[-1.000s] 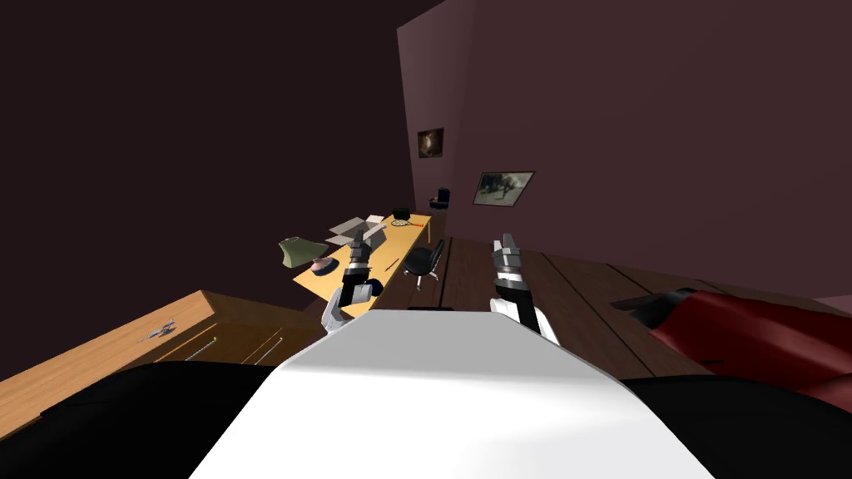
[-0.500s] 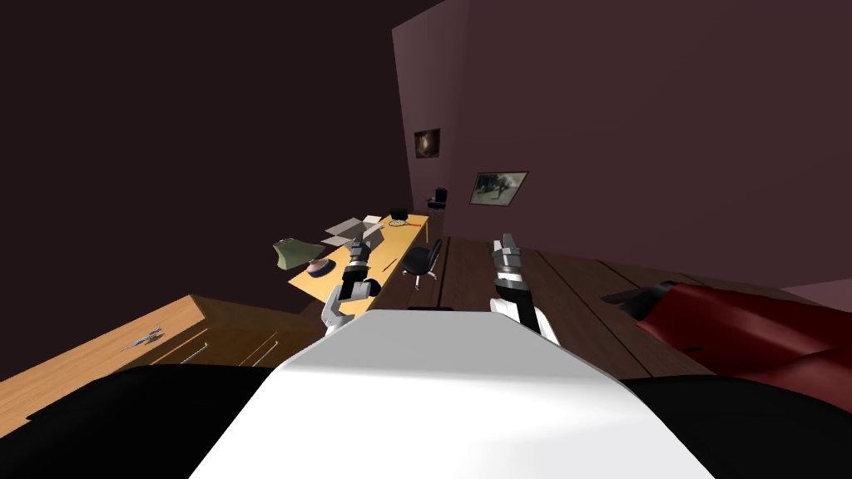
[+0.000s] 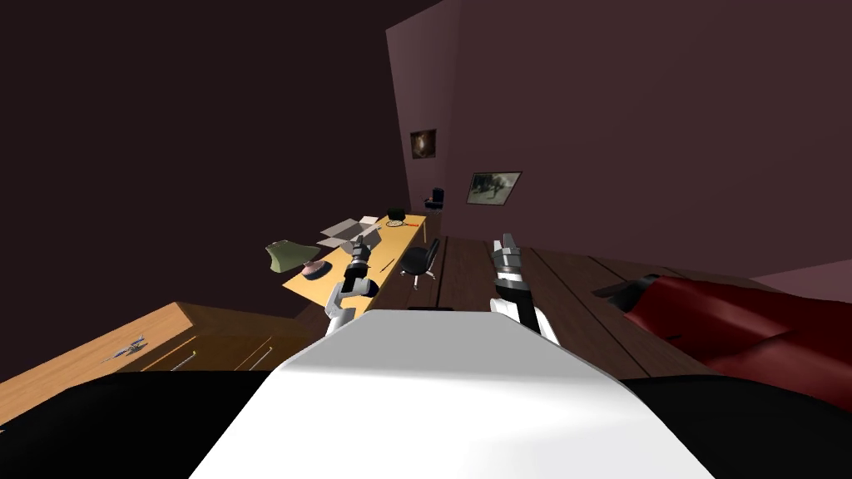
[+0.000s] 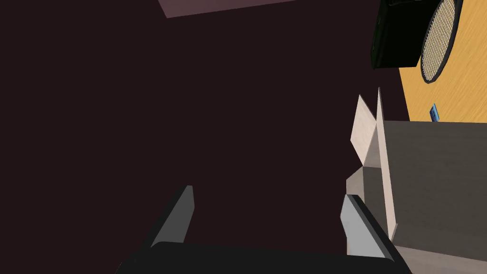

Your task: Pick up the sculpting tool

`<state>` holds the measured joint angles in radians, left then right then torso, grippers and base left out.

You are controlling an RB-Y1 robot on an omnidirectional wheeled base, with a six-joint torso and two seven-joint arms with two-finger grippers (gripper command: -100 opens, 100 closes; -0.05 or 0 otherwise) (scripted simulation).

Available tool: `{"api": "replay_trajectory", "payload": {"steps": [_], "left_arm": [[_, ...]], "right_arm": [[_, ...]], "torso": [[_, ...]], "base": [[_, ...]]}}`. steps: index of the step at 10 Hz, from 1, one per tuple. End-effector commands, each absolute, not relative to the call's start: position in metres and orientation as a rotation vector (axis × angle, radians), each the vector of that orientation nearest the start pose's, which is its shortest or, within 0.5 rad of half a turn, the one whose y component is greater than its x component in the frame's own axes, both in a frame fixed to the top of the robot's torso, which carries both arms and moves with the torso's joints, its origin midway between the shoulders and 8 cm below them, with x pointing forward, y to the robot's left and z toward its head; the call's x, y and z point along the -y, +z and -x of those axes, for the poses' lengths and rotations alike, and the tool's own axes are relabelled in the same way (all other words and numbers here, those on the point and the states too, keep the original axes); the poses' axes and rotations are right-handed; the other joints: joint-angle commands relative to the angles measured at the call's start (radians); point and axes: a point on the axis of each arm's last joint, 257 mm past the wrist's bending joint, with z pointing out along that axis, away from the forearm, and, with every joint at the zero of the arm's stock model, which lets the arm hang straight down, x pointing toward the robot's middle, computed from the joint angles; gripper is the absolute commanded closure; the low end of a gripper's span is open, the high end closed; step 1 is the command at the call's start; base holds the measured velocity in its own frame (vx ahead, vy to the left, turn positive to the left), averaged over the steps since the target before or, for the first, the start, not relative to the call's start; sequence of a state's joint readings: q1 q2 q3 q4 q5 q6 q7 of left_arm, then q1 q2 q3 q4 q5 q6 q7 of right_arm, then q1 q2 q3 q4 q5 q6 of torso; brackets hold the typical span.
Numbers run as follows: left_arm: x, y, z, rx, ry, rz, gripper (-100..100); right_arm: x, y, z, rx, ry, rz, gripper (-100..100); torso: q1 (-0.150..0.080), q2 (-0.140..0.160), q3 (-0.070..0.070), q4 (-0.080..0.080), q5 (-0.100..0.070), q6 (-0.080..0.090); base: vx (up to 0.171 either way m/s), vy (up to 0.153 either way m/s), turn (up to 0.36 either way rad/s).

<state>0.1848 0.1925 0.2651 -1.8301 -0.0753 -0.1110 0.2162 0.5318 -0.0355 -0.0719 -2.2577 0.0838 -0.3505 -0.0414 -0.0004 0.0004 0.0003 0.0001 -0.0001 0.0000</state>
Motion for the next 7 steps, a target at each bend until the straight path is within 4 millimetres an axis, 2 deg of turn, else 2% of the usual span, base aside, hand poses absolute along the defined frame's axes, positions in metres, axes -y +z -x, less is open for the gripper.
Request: {"api": "replay_trajectory", "payload": {"steps": [1, 2, 3, 4, 7], "left_arm": [[-0.423, -0.137, -0.476, -0.938, -1.026, 1.116, -100], [-0.424, -0.139, -0.476, -0.942, -1.021, 1.126, -100], [-0.437, -0.155, -0.483, -0.936, -1.013, 1.199, -100], [-0.439, -0.160, -0.483, -0.944, -1.002, 1.217, -100], [-0.463, -0.192, -0.495, -0.920, -0.986, 1.371, -100]], "right_arm": [[0.306, -0.026, -0.364, -0.802, 1.146, -0.755, 0], [0.306, -0.026, -0.364, -0.802, 1.146, -0.755, 0], [0.306, -0.026, -0.364, -0.802, 1.146, -0.755, 0], [0.306, -0.026, -0.364, -0.802, 1.146, -0.755, 0], [0.306, -0.026, -0.364, -0.802, 1.146, -0.755, 0]], "torso": [[0.000, 0.000, 0.000, 0.000, 0.000, 0.000], [0.000, 0.000, 0.000, 0.000, 0.000, 0.000], [0.001, 0.000, 0.000, 0.000, 0.000, 0.000], [0.000, 0.000, 0.000, 0.000, 0.000, 0.000], [0.001, 0.000, 0.000, 0.000, 0.000, -0.001]], "base": [[-0.007, -0.010, -0.032], [0.000, 0.000, 0.000], [-0.003, -0.006, -0.067], [-0.004, -0.004, -0.039], [0.000, -0.003, -0.050]]}}
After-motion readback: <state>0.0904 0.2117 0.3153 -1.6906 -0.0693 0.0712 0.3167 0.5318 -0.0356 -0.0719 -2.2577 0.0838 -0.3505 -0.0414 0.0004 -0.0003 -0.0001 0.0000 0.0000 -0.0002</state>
